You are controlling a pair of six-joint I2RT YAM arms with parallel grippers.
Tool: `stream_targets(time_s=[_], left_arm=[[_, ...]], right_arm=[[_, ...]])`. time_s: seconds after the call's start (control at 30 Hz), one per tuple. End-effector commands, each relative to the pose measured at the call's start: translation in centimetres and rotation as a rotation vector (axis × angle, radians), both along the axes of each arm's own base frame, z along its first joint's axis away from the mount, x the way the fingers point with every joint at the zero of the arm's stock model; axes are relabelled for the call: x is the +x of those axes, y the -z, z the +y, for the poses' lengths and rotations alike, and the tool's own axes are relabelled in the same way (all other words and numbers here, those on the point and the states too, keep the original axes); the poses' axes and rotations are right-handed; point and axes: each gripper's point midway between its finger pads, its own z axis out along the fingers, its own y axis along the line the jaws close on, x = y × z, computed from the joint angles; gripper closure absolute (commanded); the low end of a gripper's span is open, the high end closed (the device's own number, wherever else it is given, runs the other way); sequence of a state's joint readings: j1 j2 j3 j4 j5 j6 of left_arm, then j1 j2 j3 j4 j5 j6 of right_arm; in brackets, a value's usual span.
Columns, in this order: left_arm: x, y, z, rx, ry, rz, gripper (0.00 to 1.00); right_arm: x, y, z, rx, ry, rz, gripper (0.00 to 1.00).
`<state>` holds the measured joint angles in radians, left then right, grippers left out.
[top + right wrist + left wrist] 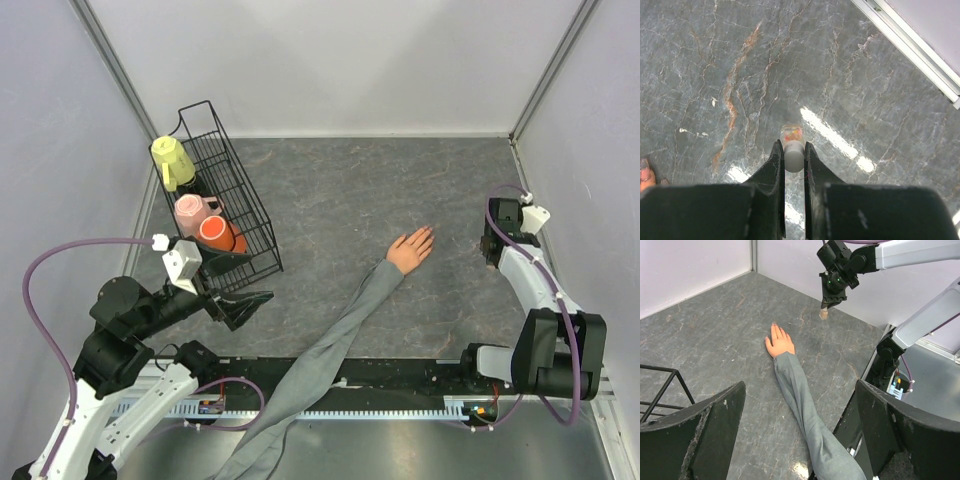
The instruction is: Paint the nails
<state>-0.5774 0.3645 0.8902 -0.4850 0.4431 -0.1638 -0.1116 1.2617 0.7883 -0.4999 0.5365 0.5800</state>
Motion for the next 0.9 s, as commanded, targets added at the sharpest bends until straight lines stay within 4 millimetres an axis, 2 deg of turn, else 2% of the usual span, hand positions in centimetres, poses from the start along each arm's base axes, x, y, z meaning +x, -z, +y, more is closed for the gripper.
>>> stream_targets(time_s=[0.0,0.1,0.23,0.37,0.4,0.57,0.73,0.83,0.87], left_arm=[[-0.2,-1.1,0.5,-0.020,-0.022,-0.020,0.05],[-0.3,-1.0,0.5,-0.019,-0.019,-0.022,0.05],[-0.3,-0.9,0.4,-0.018,-0.012,-0.014,0.05],[-0.4,-0.9,0.4,-0.022,-0.010,-0.010,0.05],[-0.4,-0.8,0.4,-0.023,-0.013,-0.008,0.05],[-0.5,-0.7,0.5,-0.026,-0.012,-0.008,0.05],[-0.5,-0.7,0.6,-0.020,-0.014,-0.009,0.05],[-0.4,-0.7,0.5,-0.018,-0.014,-0.008,0.05],[-0.4,-0.7,0.5,-0.018,-0.014,-0.008,0.05]], right_arm=[[1.0,0.6,-0.7,0.025,0.036,-0.064,1.00],[1.4,1.7,0.2,0.069,-0.011,-0.050,1.00],[1.2,2.2,0.3,0.075,-0.017,-0.045,1.00],[1.5,2.3,0.5,0.086,-0.026,-0.048,0.93],[1.5,2.4,0.6,0.089,-0.029,-0.044,0.88],[1.4,3.2,0.8,0.100,-0.041,-0.019,0.75],[1.4,2.9,0.9,0.100,-0.051,-0.025,0.63],[1.4,2.6,0.8,0.094,-0.057,-0.030,0.51],[1.3,2.5,0.9,0.093,-0.061,-0.031,0.42]])
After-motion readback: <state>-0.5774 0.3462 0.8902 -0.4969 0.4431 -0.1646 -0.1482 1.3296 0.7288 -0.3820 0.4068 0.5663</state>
